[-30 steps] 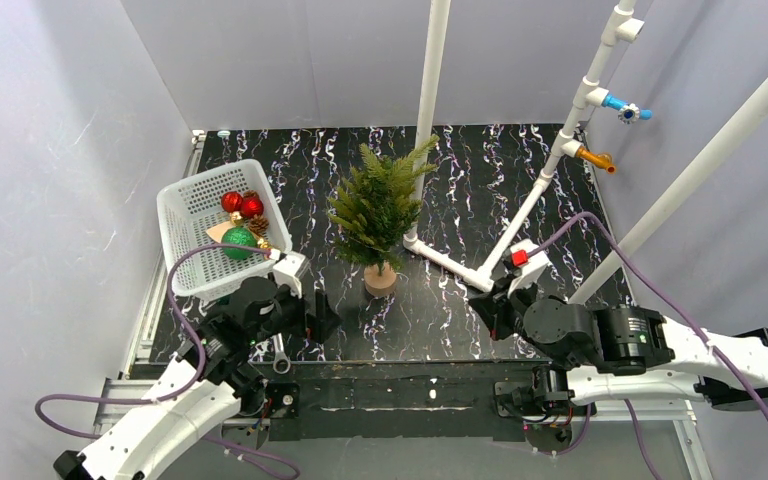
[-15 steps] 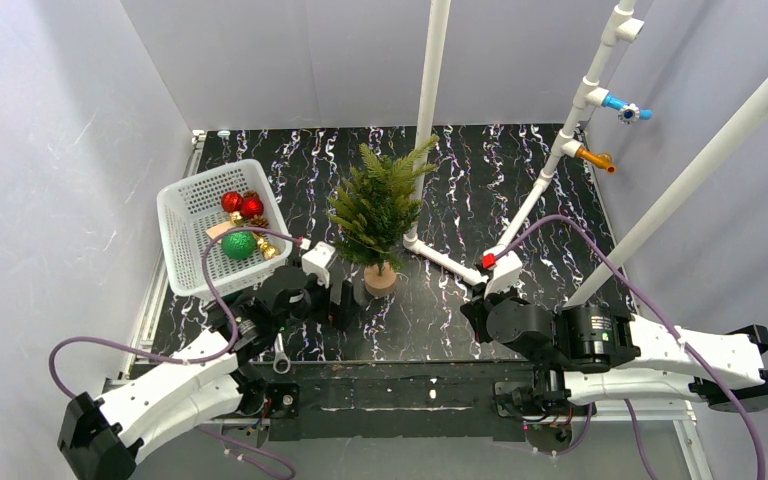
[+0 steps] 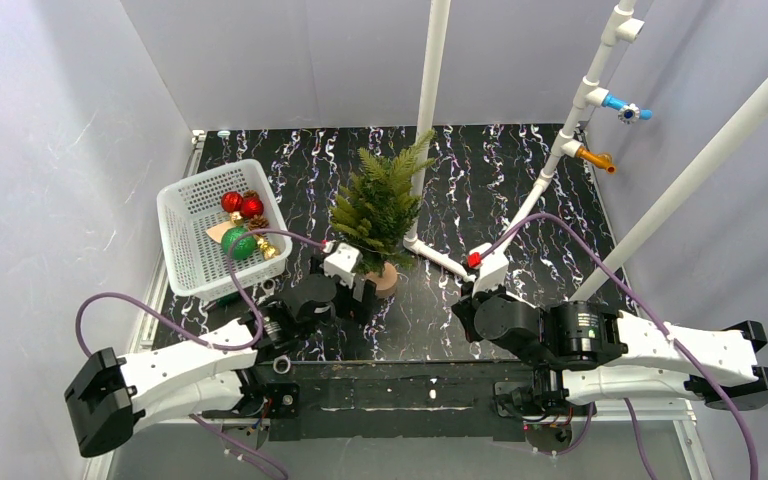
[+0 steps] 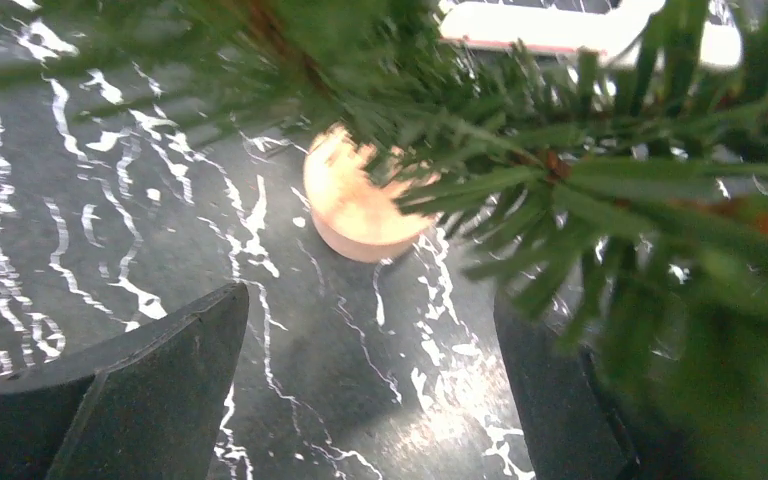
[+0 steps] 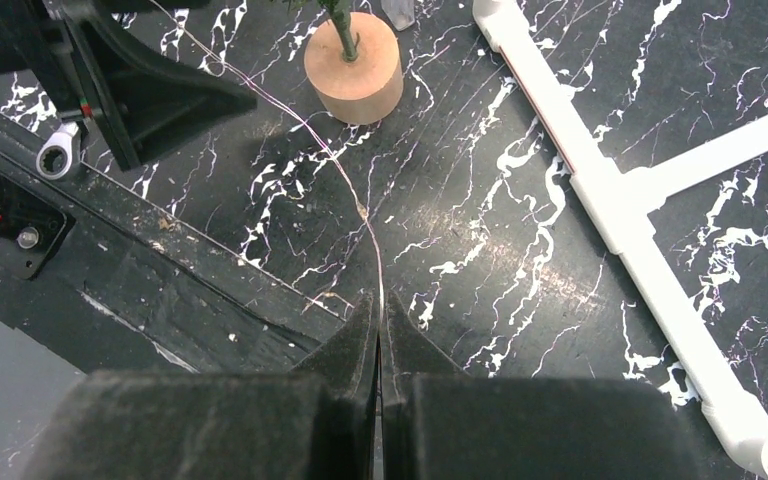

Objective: Decorate the small christmas tree
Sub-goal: Wrap the decoration item around the Christmas tree.

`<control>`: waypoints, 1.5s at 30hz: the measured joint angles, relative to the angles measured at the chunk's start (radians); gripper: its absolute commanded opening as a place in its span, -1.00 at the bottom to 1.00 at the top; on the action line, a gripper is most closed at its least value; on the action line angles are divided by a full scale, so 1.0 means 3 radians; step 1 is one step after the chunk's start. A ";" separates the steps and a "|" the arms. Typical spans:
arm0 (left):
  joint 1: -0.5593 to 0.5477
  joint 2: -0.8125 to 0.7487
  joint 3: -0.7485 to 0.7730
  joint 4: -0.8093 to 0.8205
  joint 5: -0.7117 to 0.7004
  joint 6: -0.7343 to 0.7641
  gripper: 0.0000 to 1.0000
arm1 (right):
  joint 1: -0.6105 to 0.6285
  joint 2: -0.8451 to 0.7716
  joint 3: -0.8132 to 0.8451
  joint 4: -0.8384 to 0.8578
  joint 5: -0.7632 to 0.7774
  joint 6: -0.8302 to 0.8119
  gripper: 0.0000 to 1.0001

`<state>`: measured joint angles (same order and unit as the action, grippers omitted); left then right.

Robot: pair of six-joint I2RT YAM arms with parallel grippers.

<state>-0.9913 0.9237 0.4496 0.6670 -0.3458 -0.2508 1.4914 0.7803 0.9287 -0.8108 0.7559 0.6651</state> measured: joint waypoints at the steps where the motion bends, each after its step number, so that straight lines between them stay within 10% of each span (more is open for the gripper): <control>1: -0.0003 -0.0014 0.0003 0.0001 -0.0024 0.0000 0.95 | 0.0000 -0.0003 0.0006 0.0000 0.0000 -0.0005 -0.97; 13: -0.0013 -0.0802 0.0221 -0.1455 -0.1288 -0.0964 0.97 | -0.0020 -0.0027 0.0015 0.0099 -0.0039 -0.0053 -0.97; 22: -0.0019 -0.0530 0.0380 -0.2374 -0.1108 -0.2103 0.95 | -0.0022 -0.0011 0.0015 0.0120 -0.0089 -0.0086 -0.97; 36: -0.0028 0.0221 -0.0846 0.0355 -0.0375 -0.0767 0.97 | -0.0036 -0.0067 0.0015 0.0125 -0.0125 -0.0111 -0.97; 45: -0.0025 -0.0045 -0.0902 0.0538 0.0109 0.0123 0.97 | -0.0037 -0.0064 0.0017 0.0178 -0.0126 -0.0108 -0.97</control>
<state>-0.9989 0.9104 0.1791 0.8284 -0.3130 -0.2138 1.4803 0.7612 0.9337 -0.7574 0.7181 0.6327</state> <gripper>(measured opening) 0.981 0.022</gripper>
